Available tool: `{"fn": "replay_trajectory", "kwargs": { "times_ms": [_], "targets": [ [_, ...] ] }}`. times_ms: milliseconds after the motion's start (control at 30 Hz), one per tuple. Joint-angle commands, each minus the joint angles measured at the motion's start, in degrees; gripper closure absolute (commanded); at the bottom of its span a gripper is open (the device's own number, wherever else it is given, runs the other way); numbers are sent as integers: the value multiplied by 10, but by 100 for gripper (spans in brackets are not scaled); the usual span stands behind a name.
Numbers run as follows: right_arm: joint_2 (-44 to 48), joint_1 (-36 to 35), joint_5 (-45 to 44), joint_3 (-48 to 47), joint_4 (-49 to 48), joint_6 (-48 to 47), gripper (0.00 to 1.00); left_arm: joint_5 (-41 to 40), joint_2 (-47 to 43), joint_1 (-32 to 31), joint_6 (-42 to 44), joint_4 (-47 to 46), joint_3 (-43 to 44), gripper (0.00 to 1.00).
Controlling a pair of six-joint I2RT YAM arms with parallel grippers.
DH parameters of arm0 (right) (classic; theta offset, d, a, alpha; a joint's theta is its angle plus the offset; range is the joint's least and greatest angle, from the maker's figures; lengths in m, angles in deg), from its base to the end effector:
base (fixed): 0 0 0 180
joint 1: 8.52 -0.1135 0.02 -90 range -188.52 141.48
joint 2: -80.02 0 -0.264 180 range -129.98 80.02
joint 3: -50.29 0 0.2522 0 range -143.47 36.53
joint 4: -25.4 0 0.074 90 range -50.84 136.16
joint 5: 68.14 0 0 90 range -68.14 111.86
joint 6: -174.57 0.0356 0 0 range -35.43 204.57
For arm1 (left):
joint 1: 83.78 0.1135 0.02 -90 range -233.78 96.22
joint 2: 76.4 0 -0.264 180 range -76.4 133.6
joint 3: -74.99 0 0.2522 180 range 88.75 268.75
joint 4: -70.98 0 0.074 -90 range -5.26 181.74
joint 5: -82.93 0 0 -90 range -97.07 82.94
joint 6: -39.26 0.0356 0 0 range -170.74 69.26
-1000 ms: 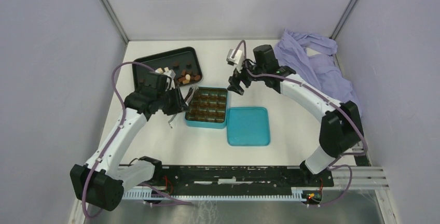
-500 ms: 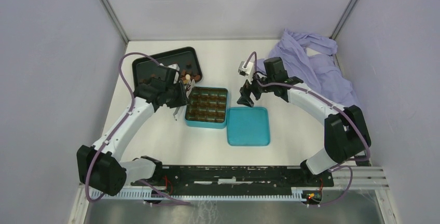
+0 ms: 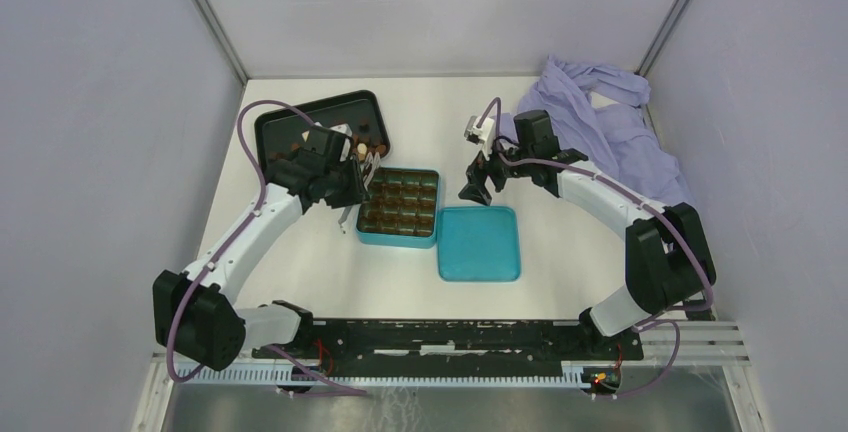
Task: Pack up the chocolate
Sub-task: Move the packing box to the center of the board, then place the fake chocolate in the packing box.
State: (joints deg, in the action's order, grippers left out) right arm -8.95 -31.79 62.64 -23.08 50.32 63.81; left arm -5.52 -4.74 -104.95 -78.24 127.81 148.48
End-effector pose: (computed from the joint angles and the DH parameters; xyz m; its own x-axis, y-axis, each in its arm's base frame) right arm 0.2985 0.1537 0.2440 -0.2904 -0.4171 -0.8612 -0.9178 0.3761 0.1274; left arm 0.2345 -0.0919 0.2824 -0.8509 -0.1654 -0.4985 -0.0197 0.9585 -0.2845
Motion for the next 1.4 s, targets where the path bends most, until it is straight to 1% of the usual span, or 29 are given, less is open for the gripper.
{"fn": "replay_trajectory", "kwargs": {
  "times_ms": [0,233,400,567,633,867,1367],
  "targets": [
    [21,4,17,7,-21,6,9,-8,-2,-5,9,-25,26,82],
    [19,6,22,9,-24,9,9,-14,-6,-7,8,-17,27,75],
    [18,6,24,9,-24,11,9,-14,-8,-7,7,-15,28,72],
    [19,7,25,8,-24,11,9,-14,-7,-8,8,-11,32,70],
    [19,7,25,8,-24,11,9,-29,-6,-8,9,-8,34,69],
    [17,7,26,8,-24,11,9,-37,-7,-9,11,-1,44,66],
    [18,8,27,9,-24,11,9,-31,-10,-9,11,3,43,62]
  ]
}}
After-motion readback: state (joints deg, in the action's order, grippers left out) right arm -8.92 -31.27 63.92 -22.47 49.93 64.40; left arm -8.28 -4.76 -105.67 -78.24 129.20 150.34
